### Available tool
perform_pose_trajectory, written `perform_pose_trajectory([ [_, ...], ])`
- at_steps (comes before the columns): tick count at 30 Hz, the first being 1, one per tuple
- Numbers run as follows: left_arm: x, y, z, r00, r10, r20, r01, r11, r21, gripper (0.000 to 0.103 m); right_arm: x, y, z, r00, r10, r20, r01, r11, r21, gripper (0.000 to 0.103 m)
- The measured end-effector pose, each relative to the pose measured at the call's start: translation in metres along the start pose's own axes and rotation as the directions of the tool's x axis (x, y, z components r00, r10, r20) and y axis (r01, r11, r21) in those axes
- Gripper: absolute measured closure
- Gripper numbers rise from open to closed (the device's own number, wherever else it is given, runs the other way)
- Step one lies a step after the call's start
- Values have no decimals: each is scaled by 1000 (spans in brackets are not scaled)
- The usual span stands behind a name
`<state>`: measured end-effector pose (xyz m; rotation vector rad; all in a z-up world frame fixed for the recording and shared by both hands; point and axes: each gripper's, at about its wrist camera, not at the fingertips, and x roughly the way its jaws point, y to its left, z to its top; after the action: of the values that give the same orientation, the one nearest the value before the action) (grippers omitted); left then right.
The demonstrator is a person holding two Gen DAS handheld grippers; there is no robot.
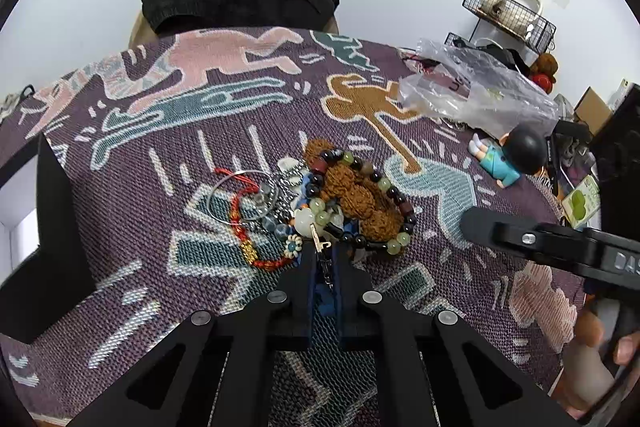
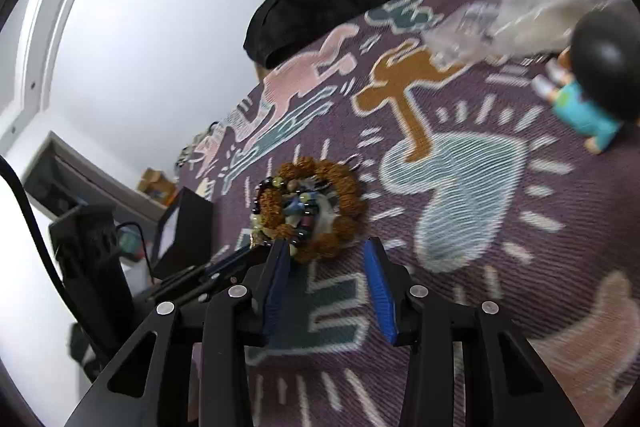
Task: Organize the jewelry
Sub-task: 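Grasp the dark bead bracelet with the right tool while the left tool sorts the pile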
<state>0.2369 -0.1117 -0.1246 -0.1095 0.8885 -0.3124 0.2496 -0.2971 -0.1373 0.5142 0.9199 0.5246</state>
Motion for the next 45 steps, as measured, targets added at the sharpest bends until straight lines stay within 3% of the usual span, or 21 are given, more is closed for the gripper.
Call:
perform_pose_trajectory([
  [5, -3, 6, 3, 1000, -7, 5, 7, 1000, -19, 96, 21, 5, 9, 997, 65, -48, -63, 997, 34, 63],
  [13, -11, 17, 5, 1000, -7, 20, 8, 999, -39, 96, 44, 8, 18, 992, 91, -92, -86, 994, 64, 64],
  [16, -16, 22, 3, 1000, -6, 26, 7, 999, -48, 96, 51, 6, 20, 989, 104, -107, -95, 992, 83, 75],
  [18, -19, 25, 2, 1000, -4, 31, 6, 999, -53, 96, 54, 2, 20, 987, 113, -118, -101, 990, 102, 91],
  [20, -22, 27, 1, 999, 0, 36, 2, 998, -56, 96, 55, 2, 19, 986, 120, -114, -108, 988, 106, 93],
  [32, -53, 40, -2, 996, 5, 90, 2, 997, -80, 96, 19, 42, 25, 991, 135, -5, -135, 991, -3, 93],
  [40, -74, 49, -1, 993, 4, 119, 7, 996, -92, 96, 11, 61, 27, 990, 143, 18, -142, 989, -38, 93],
  [42, -74, 52, -3, 993, 18, 115, -8, 996, -87, 96, 14, 63, 27, 989, 149, 14, -149, 988, -41, 93],
  [45, -63, 63, -11, 998, 39, 47, -34, 994, -105, 96, 22, 65, 24, 988, 152, 0, -152, 987, -43, 93],
])
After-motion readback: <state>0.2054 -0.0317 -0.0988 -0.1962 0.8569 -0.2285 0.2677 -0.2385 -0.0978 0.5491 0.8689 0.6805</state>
